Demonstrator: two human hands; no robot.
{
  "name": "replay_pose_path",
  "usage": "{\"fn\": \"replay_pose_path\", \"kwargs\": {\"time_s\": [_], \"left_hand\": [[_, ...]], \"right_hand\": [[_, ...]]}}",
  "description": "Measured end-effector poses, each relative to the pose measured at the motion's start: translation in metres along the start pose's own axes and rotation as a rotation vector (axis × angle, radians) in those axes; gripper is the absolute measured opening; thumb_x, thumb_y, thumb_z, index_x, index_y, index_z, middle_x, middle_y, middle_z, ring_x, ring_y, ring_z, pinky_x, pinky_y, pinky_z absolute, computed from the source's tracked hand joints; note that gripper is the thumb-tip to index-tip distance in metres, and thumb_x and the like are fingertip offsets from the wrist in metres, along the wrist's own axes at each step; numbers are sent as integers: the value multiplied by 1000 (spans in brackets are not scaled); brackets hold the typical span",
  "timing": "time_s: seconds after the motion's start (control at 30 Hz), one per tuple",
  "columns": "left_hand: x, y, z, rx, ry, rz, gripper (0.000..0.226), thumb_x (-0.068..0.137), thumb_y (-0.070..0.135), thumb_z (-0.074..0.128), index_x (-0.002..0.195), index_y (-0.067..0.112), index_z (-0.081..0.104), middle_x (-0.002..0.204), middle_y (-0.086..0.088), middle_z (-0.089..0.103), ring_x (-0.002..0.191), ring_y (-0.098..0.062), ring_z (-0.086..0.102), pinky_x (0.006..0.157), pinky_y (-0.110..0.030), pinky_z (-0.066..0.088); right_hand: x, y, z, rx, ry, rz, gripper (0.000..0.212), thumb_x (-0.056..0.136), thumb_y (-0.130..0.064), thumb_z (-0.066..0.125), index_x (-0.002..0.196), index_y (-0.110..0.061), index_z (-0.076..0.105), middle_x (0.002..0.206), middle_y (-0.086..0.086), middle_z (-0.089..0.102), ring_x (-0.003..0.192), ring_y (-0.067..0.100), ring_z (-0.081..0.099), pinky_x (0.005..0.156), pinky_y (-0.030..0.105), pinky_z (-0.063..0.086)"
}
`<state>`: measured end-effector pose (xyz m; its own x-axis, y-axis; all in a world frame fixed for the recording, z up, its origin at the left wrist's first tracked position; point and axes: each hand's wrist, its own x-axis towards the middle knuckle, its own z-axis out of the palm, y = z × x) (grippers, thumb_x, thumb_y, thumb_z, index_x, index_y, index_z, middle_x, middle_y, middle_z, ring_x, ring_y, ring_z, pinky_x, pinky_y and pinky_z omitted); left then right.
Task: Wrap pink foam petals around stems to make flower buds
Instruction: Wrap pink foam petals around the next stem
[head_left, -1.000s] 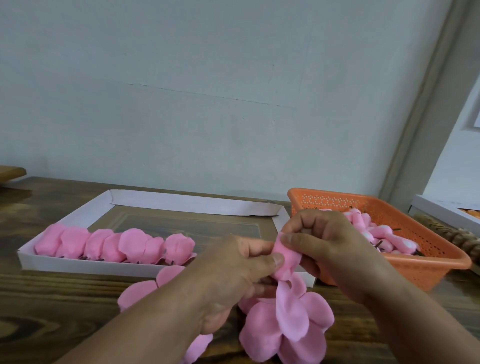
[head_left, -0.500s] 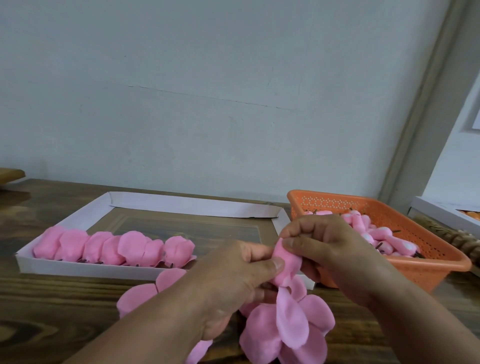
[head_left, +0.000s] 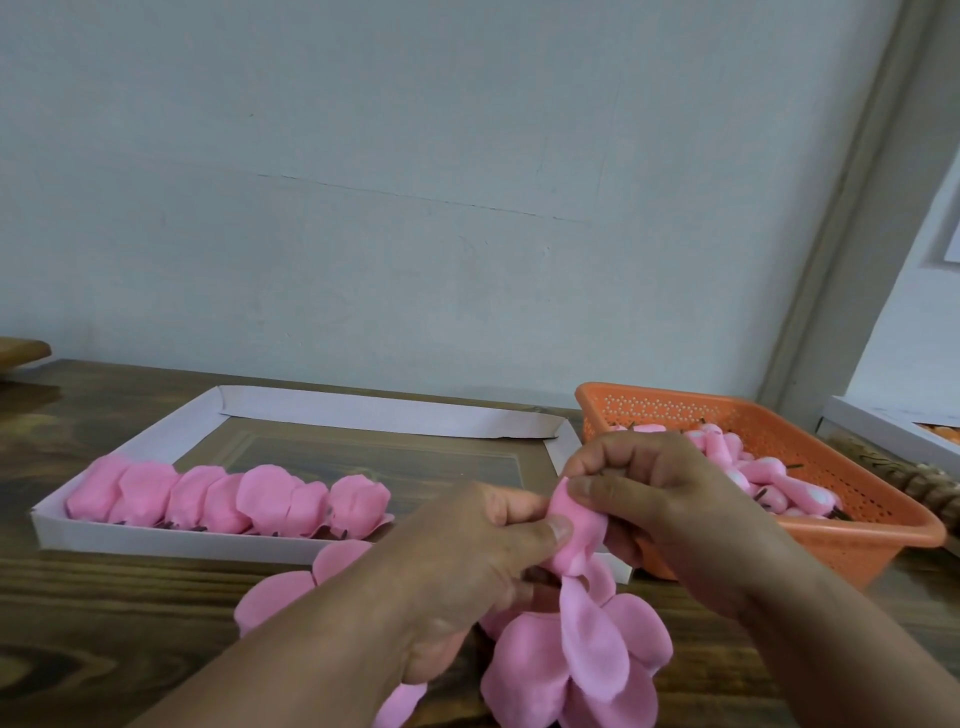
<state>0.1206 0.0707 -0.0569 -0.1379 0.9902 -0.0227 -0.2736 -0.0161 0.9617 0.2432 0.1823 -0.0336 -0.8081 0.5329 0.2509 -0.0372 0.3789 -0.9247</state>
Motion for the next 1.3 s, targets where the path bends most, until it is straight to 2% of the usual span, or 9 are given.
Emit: {"fn": "replay_pose_path", "kwargs": {"time_s": [0.1,0.17,0.53,0.67,0.87,1.0,1.17,1.3], "left_hand": [[1,-1,-1,-3,-13,-9,22,96,6,50,102,-9,66,85,-14,70,72,-16,68,65,-20,55],[2,-1,-2,-10,-15,-9,22,96,6,50,103,-9,66,86,-15,70,75,-17,69,68,-21,55],[2,0,-3,-49,-23,-11,21,95,3,49,101,-8,66,94,-22,68,76,-20,68,61,-19,53],[1,1,-3,-50,-16,-10,19,95,2,50,94,-5,67,86,-18,68,69,-18,67,56,-18,51],[1,3,-4,-36,-20,-13,20,94,4,51,99,-5,68,85,-14,69,74,-17,68,64,-20,54],[1,3,-4,-15,-15,-16,21,95,4,50,103,1,69,87,-10,70,75,-14,67,66,-20,55],[1,4,-4,-13,-18,-20,21,95,5,50,104,2,69,86,-7,72,74,-13,68,66,-20,56],[1,4,-3,-10,-13,-16,22,95,5,49,107,3,68,86,-7,72,75,-13,68,65,-20,55]], "right_hand": [[0,0,0,6,-6,-5,13,86,6,55,76,1,62,49,9,57,37,11,40,37,17,32],[1,1,1,5,-6,-13,12,86,5,55,76,2,62,50,9,57,38,11,40,37,16,32],[0,1,4,-5,12,-51,15,87,5,55,74,0,61,51,9,58,39,10,40,38,16,32],[1,4,5,-14,27,-47,14,87,-1,59,74,-2,62,60,21,57,52,23,43,45,21,32],[-3,-3,1,-33,-22,-64,16,87,5,56,75,-2,65,55,10,61,44,11,44,41,17,35],[-5,-7,-2,-65,-106,-43,17,75,1,57,82,-8,69,66,16,65,52,16,49,47,21,41],[-5,-5,-7,-82,-143,-56,33,81,18,49,87,-7,69,70,17,65,58,21,51,51,23,44],[-4,-4,-6,-52,-130,-56,18,76,3,56,84,-6,69,67,13,66,55,21,50,50,22,44]]}}
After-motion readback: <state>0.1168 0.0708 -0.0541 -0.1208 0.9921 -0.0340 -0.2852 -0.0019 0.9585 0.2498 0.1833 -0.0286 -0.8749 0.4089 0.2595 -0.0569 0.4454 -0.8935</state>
